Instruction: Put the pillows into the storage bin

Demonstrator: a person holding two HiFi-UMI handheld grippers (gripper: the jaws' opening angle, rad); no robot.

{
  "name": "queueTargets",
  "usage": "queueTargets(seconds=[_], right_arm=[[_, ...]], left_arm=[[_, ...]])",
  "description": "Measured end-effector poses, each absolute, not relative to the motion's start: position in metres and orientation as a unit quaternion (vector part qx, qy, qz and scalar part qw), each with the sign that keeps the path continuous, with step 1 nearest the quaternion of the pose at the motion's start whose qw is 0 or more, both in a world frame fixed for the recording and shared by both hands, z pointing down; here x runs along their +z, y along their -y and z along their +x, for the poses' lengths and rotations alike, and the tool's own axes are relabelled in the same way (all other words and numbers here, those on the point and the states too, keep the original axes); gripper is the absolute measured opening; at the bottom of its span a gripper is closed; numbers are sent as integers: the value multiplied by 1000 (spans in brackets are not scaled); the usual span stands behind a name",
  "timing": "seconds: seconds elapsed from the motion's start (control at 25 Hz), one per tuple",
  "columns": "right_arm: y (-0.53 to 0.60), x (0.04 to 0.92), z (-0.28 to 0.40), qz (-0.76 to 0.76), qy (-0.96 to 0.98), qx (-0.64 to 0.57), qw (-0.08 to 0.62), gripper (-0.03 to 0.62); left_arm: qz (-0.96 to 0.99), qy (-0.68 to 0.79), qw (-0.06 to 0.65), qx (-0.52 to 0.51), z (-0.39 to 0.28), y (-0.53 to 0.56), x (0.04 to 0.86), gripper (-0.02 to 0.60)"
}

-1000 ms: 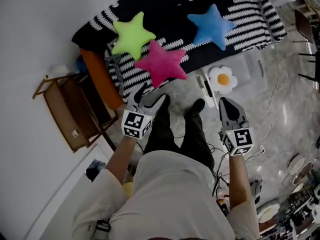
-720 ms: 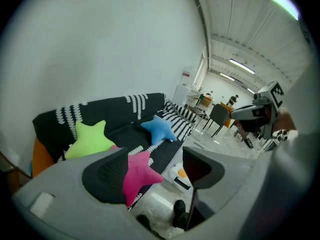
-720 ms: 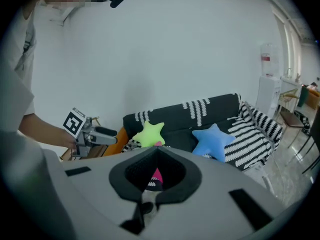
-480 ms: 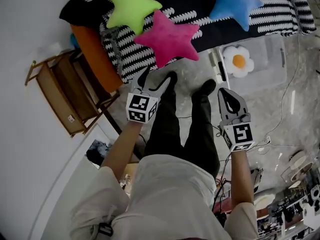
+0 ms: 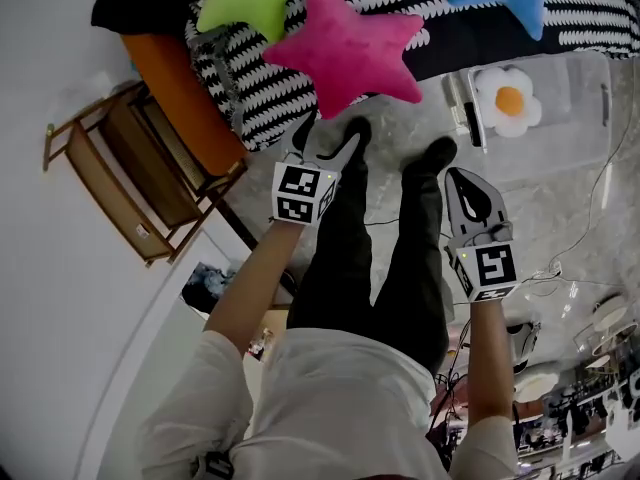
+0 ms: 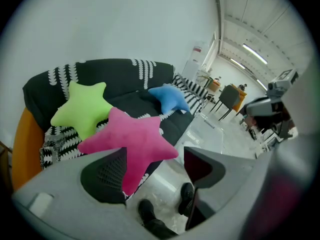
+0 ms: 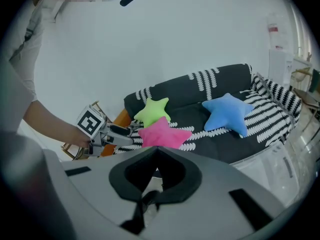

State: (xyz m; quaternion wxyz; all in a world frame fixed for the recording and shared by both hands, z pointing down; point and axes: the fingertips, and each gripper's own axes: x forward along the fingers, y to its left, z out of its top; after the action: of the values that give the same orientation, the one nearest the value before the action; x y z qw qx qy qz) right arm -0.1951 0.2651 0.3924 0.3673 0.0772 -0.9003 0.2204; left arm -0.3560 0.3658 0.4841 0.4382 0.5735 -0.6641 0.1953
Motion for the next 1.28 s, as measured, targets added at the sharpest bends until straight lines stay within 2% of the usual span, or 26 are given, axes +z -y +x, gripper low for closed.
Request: queueTargets(seconds=[0.52, 0.68, 0.88, 1.04, 1.16, 1.28], right_arm=[[-293, 489, -218, 57, 888, 261, 373, 3], [-295, 512, -218, 56, 885, 269, 377, 3], [-296, 533, -215, 55, 882, 276, 377, 3], [-295, 546, -215, 63, 883, 283, 370, 3], [-294, 553, -211, 71, 881, 290, 366, 3], [-294, 561, -202, 83, 876, 298, 370, 3]], left_arm=[[485, 659, 506, 274, -376, -415, 650, 393], [472, 658, 508, 294, -384, -417, 679, 410], [463, 664, 488, 326, -391, -410, 704, 468], [457, 662, 497, 325, -396, -399, 724, 477], [453, 665, 498, 325, -401, -398, 727, 469], [478, 670, 461, 331, -400, -391, 712, 329]])
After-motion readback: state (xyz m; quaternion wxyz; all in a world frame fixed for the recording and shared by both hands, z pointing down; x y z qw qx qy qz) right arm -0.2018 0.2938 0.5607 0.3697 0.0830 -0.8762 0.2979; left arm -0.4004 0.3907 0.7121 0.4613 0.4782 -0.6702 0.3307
